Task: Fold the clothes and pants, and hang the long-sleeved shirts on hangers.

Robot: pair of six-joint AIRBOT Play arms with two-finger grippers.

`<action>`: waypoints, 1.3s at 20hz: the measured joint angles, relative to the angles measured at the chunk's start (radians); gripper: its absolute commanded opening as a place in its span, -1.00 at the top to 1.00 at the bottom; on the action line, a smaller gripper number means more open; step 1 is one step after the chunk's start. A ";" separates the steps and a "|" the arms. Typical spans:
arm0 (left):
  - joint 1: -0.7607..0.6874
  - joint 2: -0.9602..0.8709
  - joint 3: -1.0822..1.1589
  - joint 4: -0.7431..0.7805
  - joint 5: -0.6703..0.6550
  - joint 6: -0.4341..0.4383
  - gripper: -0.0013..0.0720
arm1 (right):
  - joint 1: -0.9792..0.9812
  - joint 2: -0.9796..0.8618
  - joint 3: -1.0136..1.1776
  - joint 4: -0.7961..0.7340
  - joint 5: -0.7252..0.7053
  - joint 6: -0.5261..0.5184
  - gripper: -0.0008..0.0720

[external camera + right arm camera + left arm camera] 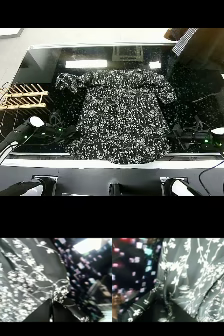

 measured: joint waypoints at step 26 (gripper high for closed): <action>0.091 0.379 1.392 0.234 0.125 -0.075 0.92 | 0.266 0.363 1.550 -0.258 -0.202 0.234 0.91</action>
